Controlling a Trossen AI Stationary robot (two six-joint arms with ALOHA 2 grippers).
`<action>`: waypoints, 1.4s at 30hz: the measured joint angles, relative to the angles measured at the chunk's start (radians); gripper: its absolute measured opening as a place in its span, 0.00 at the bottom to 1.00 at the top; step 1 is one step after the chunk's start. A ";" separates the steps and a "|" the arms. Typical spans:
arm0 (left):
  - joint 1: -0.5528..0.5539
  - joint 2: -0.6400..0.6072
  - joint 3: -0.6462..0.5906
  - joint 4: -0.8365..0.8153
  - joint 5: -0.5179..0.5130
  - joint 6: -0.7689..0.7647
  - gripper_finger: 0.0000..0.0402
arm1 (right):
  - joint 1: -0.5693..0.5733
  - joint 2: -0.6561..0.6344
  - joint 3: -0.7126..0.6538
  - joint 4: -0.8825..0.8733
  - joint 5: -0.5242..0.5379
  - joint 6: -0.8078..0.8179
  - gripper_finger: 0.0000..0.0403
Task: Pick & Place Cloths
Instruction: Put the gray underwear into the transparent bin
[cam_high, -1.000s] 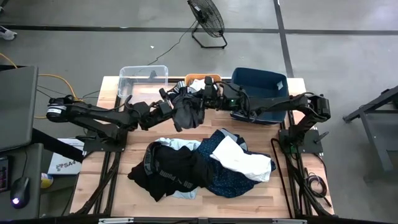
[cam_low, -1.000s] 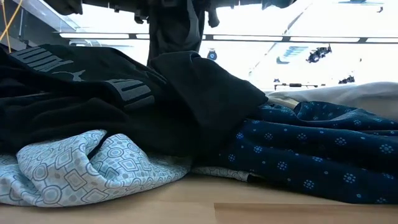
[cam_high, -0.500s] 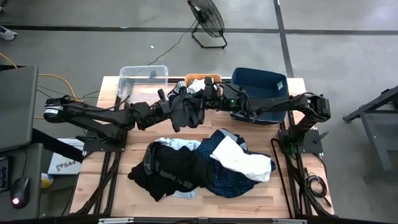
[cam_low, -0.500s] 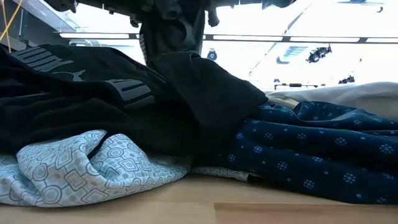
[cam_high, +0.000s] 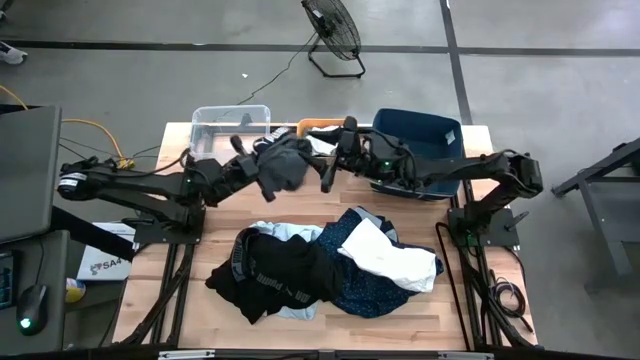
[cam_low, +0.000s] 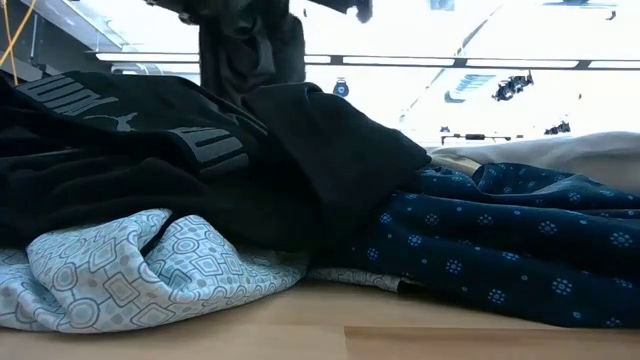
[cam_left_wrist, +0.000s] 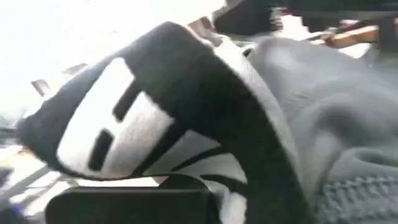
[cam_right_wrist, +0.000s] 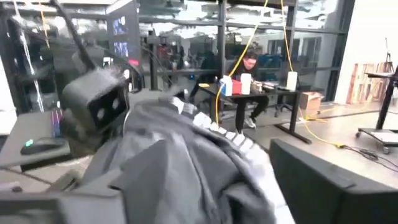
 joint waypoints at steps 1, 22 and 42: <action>0.000 -0.011 0.000 0.004 -0.024 0.020 0.02 | 0.002 -0.009 0.000 -0.016 0.002 -0.003 0.72; 0.218 -0.111 0.000 0.250 -0.343 0.539 0.02 | 0.029 -0.044 -0.001 -0.147 0.020 0.069 0.82; 0.701 -0.110 0.000 -0.293 -0.106 -0.121 0.01 | 0.029 -0.044 -0.001 -0.175 0.020 0.070 0.82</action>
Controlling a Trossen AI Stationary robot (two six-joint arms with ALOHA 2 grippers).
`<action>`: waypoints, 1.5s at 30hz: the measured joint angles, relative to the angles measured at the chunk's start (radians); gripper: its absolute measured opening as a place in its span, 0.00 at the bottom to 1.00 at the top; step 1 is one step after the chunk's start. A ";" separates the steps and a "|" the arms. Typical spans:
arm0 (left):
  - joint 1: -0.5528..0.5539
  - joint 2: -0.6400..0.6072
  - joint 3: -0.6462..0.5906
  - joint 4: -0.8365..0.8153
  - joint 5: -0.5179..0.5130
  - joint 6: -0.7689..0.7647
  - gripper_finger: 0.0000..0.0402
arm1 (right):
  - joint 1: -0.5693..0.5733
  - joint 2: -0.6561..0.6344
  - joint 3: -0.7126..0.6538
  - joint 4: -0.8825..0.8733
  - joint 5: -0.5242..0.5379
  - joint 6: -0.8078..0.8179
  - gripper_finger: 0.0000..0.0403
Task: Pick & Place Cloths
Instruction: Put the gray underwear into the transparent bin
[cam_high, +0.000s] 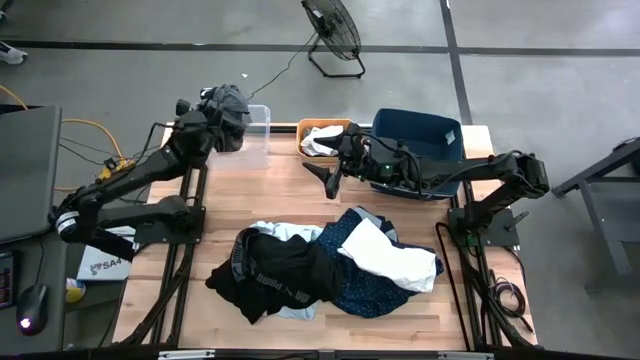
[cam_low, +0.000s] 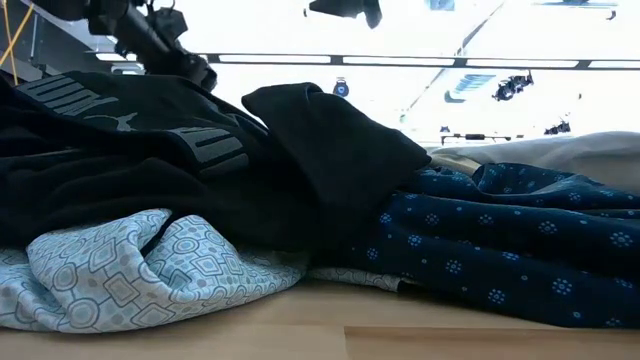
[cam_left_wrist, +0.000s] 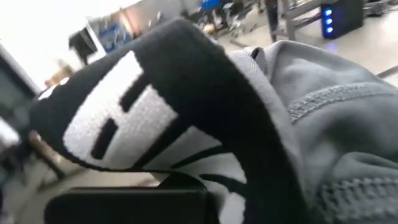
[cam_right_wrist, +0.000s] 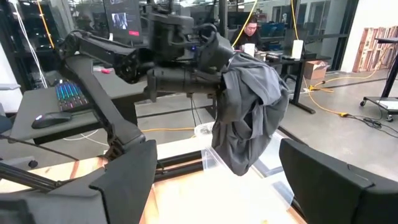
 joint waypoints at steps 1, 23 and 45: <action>0.019 0.000 0.000 -0.021 0.009 -0.036 0.01 | 0.000 0.000 0.000 0.000 0.000 0.000 0.82; 0.260 0.428 0.440 -0.842 0.409 -0.342 0.01 | 0.000 0.019 -0.001 -0.021 0.000 0.027 0.82; 0.280 0.594 0.472 -0.910 0.470 -0.309 0.30 | 0.000 0.018 -0.001 -0.037 0.000 0.027 0.82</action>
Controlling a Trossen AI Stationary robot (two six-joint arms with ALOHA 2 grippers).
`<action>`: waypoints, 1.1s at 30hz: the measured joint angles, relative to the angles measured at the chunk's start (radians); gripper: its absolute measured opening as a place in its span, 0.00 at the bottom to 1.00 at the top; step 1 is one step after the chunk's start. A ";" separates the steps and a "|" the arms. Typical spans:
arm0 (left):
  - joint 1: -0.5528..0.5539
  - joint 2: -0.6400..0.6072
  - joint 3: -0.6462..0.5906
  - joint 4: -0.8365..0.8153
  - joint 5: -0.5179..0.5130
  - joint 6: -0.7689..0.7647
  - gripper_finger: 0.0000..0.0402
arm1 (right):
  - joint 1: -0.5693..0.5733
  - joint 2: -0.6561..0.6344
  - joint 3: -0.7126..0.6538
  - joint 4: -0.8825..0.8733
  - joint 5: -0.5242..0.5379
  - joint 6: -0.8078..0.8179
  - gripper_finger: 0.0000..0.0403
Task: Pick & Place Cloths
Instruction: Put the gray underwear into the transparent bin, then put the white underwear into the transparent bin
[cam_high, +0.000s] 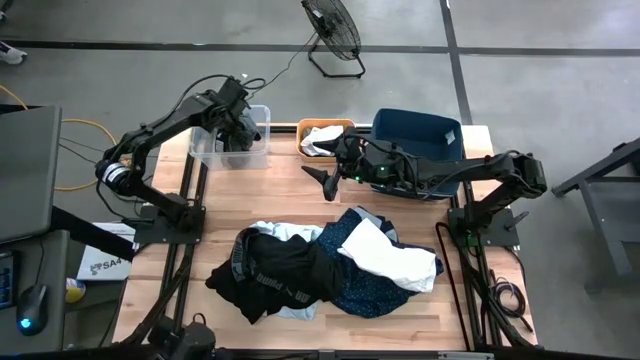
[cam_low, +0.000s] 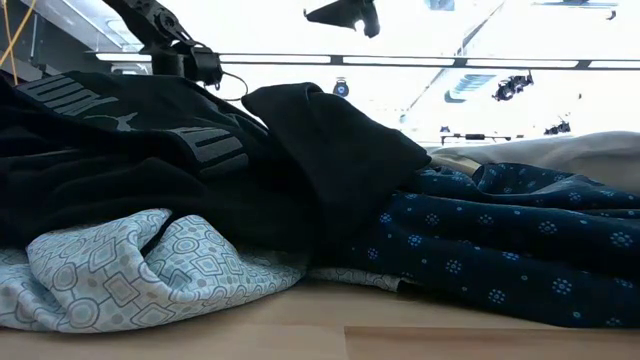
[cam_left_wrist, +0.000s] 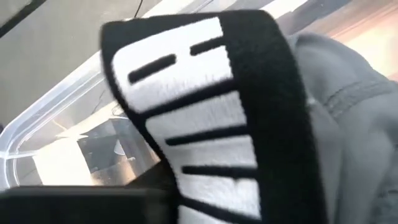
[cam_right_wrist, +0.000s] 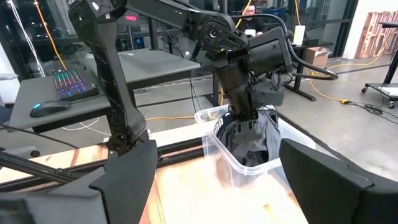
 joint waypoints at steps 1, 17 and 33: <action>0.000 0.000 0.000 0.000 0.000 0.000 0.34 | 0.000 0.000 0.000 -0.001 0.000 0.000 0.82; 0.000 -0.001 0.208 -0.288 0.016 0.004 0.66 | 0.000 -0.001 0.000 -0.045 0.000 0.016 0.82; -0.143 -0.277 0.092 -0.149 0.250 0.071 0.66 | 0.071 -0.001 0.000 -0.327 -0.004 0.024 0.82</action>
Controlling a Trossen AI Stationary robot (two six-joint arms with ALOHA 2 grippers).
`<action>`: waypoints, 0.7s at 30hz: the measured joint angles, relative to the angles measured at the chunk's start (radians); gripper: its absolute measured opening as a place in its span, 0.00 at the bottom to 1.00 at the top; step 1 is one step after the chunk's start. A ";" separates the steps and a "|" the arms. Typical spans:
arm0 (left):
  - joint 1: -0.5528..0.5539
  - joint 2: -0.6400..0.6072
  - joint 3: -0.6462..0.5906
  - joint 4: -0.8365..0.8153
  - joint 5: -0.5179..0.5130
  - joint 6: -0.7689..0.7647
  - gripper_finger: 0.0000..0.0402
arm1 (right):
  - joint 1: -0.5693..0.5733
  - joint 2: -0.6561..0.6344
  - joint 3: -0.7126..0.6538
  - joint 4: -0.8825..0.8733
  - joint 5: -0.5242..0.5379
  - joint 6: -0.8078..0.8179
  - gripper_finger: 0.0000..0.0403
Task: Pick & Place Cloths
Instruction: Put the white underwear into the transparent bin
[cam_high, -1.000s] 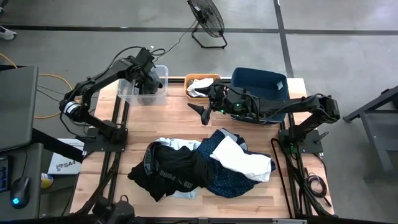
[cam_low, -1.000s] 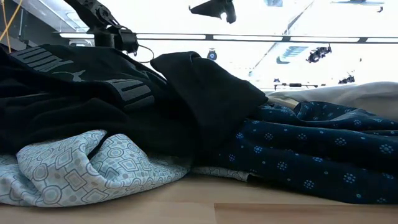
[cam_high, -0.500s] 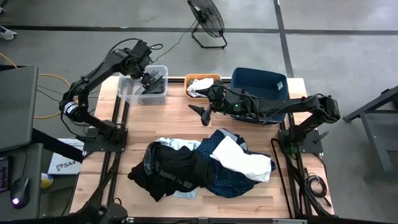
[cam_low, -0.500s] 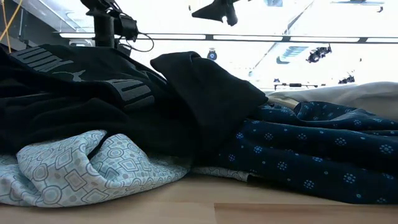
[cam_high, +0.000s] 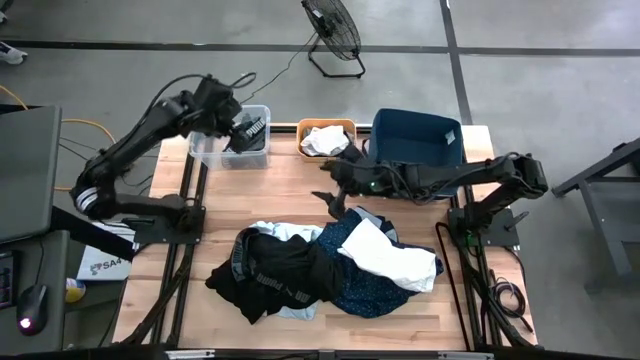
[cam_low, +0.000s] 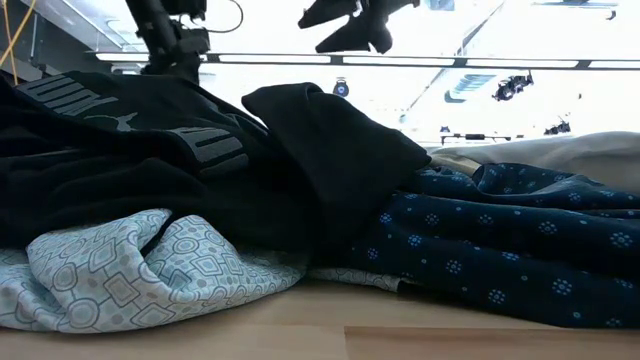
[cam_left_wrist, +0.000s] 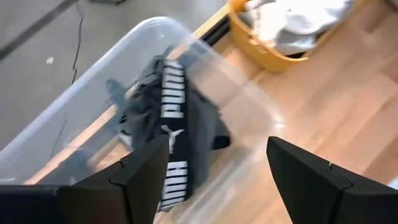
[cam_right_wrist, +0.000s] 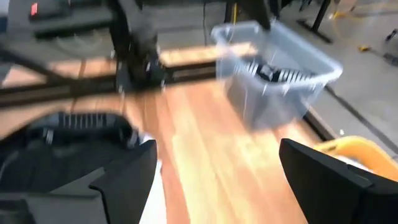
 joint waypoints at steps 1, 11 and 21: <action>-0.020 -0.024 -0.024 0.019 -0.001 -0.006 0.66 | 0.009 0.000 0.000 -0.027 0.000 0.002 0.82; -0.158 -0.248 -0.297 0.189 0.009 -0.069 0.66 | 0.102 0.000 0.000 -0.365 -0.028 0.161 0.82; -0.241 -0.313 -0.399 0.305 0.010 -0.097 0.66 | 0.201 0.000 0.000 -0.729 -0.227 0.513 0.82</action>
